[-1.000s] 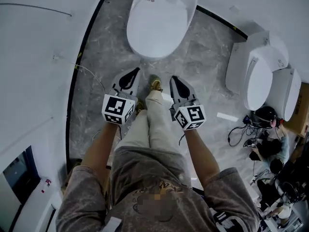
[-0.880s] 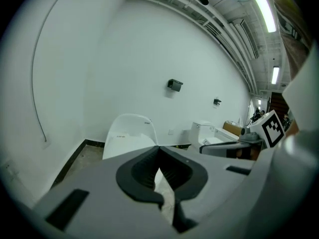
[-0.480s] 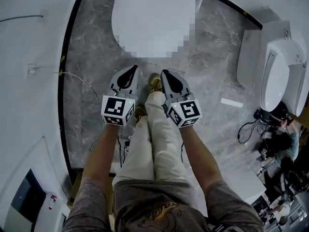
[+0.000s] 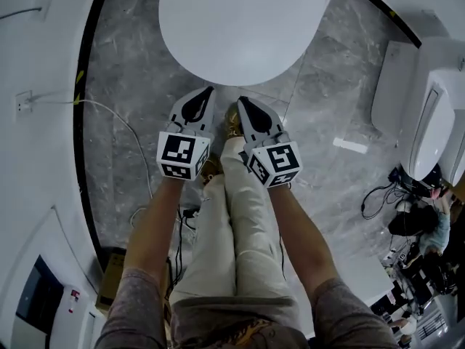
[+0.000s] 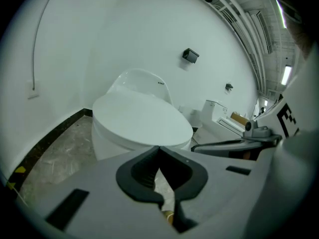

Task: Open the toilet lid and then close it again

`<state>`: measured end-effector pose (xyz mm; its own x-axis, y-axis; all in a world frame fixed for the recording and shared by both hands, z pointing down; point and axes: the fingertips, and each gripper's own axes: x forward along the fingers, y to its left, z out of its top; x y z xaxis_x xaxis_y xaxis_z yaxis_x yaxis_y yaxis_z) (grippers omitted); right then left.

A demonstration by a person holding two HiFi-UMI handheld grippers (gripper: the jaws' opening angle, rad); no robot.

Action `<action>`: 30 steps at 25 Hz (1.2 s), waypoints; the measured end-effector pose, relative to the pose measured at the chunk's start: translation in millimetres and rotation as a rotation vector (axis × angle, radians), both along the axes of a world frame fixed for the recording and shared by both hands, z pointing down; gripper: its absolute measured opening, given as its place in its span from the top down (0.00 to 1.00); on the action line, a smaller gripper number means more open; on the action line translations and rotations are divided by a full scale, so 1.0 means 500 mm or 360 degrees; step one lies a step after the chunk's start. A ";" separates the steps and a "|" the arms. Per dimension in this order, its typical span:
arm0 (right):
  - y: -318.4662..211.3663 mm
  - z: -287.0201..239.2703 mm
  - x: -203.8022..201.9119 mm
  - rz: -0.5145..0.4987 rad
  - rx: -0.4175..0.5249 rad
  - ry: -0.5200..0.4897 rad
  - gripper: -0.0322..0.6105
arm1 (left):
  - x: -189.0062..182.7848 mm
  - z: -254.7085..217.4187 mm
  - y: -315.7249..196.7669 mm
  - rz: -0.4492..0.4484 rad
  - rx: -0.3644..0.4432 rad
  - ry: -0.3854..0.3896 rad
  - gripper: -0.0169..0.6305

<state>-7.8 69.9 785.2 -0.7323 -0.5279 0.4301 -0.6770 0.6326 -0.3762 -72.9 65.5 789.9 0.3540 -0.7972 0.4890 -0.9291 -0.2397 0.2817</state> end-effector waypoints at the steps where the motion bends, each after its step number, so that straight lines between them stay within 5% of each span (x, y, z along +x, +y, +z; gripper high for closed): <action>1: -0.002 0.012 -0.005 -0.0006 -0.0008 0.0002 0.91 | 0.000 0.012 -0.003 0.0000 -0.0006 0.0006 0.96; 18: -0.035 0.033 -0.045 -0.0070 -0.0025 -0.0003 0.91 | -0.007 0.029 -0.022 -0.0029 -0.0039 0.0100 0.96; 30: -0.070 -0.047 -0.033 -0.0037 0.0008 -0.0129 0.91 | -0.005 -0.002 -0.026 -0.0095 -0.0057 0.0161 0.96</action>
